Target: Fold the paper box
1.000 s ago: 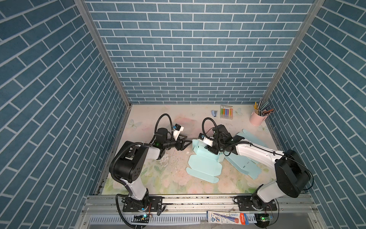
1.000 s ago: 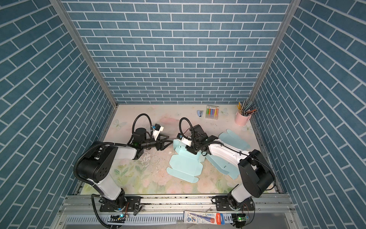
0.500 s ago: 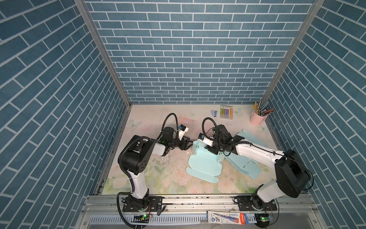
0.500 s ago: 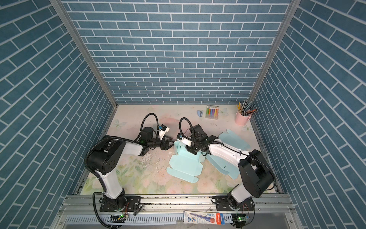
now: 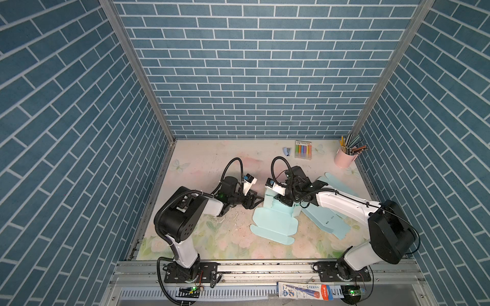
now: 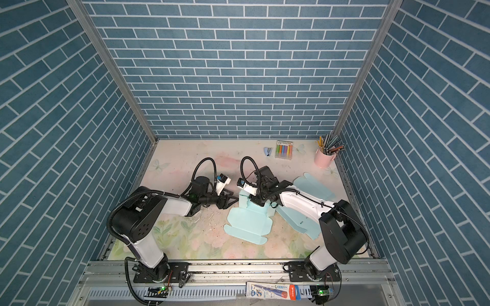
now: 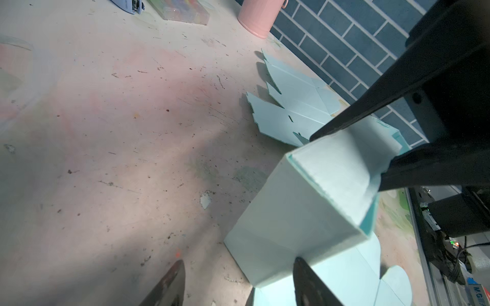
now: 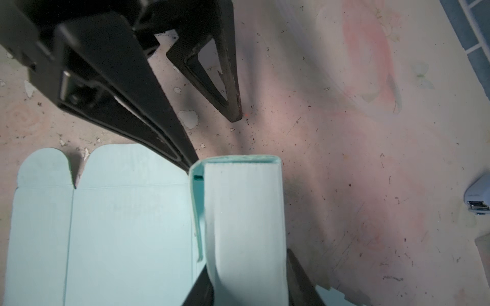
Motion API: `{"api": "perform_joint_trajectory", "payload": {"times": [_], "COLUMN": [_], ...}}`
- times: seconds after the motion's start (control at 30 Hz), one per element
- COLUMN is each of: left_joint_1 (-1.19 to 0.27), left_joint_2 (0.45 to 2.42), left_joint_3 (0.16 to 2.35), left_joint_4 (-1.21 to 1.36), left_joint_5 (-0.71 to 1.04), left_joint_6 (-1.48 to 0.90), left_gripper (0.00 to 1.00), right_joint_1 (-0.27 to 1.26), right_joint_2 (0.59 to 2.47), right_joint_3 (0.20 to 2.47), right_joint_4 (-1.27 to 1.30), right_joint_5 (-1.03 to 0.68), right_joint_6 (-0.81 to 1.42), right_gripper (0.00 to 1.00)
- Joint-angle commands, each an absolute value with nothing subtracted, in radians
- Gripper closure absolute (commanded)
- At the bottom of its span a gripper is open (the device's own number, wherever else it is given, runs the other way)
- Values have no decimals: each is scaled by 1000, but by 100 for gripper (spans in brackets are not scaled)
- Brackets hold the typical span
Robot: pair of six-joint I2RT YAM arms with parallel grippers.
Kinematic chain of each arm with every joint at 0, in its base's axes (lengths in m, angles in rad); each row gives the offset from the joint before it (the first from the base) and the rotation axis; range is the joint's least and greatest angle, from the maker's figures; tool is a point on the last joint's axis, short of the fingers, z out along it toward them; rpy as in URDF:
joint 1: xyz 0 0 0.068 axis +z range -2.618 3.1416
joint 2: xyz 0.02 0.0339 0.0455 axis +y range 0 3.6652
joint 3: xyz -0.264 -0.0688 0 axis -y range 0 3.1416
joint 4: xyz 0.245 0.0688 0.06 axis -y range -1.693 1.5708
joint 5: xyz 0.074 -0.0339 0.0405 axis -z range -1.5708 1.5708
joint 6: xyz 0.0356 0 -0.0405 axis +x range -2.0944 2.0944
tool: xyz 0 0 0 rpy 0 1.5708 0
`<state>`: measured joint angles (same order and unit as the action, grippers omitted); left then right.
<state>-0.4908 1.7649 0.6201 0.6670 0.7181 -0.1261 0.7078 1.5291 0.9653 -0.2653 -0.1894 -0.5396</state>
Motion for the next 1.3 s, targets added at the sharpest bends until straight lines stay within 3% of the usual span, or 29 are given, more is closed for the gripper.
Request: {"api": "perform_joint_trajectory", "payload": {"times": [0.0, 0.47, 0.7, 0.87, 1.17, 1.27], "left_joint_1": [-526, -557, -561, -582, -612, -621], "left_joint_2": [1743, 1721, 1743, 1720, 1746, 1744], "left_joint_3": [603, 583, 629, 617, 663, 669], "left_joint_4": [674, 667, 694, 680, 717, 744], "left_joint_5": [749, 689, 724, 688, 442, 431], "left_joint_6": [-121, -105, -105, -87, -50, -54], "left_gripper": [35, 44, 71, 71, 68, 78], "right_joint_1": [716, 723, 730, 730, 768, 783], "right_joint_2": [1564, 1563, 1556, 1553, 1553, 1552], "right_joint_3": [987, 986, 977, 984, 981, 979], "right_joint_4": [-293, -295, -295, -295, -317, -324], "right_joint_5": [-209, -222, -201, -209, -226, -224], "right_joint_6": [-569, -573, -571, -569, -549, -530], "right_gripper": [68, 68, 68, 68, 69, 68]}}
